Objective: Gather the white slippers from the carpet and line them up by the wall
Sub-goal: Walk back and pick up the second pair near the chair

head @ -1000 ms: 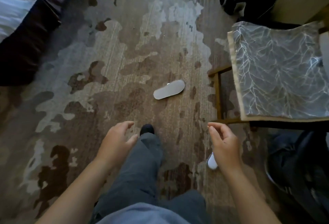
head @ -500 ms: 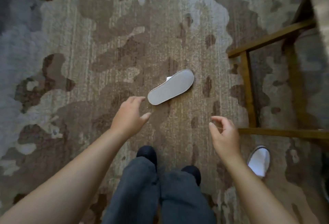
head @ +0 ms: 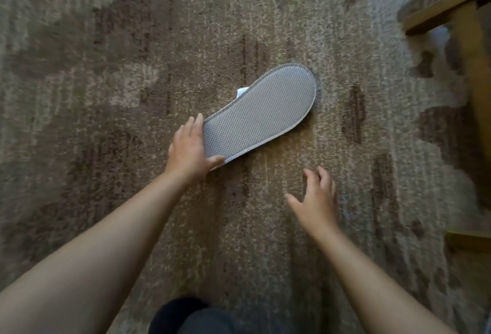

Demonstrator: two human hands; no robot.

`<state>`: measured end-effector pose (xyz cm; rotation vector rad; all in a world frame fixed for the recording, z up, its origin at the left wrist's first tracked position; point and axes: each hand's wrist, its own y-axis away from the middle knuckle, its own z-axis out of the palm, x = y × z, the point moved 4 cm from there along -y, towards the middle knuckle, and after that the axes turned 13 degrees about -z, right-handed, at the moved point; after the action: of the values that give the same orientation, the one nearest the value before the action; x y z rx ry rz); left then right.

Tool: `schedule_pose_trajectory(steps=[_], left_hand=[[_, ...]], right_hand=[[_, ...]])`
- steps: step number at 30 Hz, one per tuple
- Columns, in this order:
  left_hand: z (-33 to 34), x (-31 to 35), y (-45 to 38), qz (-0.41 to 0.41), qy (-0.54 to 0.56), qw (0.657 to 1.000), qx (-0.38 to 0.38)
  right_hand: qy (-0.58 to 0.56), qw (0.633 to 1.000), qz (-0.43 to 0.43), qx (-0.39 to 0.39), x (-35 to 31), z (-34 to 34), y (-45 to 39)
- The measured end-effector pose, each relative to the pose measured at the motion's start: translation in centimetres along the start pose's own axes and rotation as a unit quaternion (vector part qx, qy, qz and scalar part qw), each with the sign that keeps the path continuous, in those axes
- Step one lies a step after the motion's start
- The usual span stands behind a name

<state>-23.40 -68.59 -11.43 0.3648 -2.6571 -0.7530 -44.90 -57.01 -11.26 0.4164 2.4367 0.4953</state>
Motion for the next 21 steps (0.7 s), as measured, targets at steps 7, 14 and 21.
schedule_pose_trajectory(steps=[7, 14, 21], left_hand=[[0.0, 0.2, 1.6, 0.000, 0.086, 0.996, -0.017], [2.3, 4.7, 8.4, 0.143, 0.110, 0.979, -0.092], [6.7, 12.7, 13.6, 0.261, 0.097, 0.950, -0.139]], right_hand=[[0.056, 0.997, -0.017, -0.057, 1.0, 1.1, 0.4], [-0.075, 0.997, 0.009, 0.009, 3.0, -1.9, 3.7], [-0.072, 0.977, 0.158, 0.124, 13.4, -6.3, 15.2]])
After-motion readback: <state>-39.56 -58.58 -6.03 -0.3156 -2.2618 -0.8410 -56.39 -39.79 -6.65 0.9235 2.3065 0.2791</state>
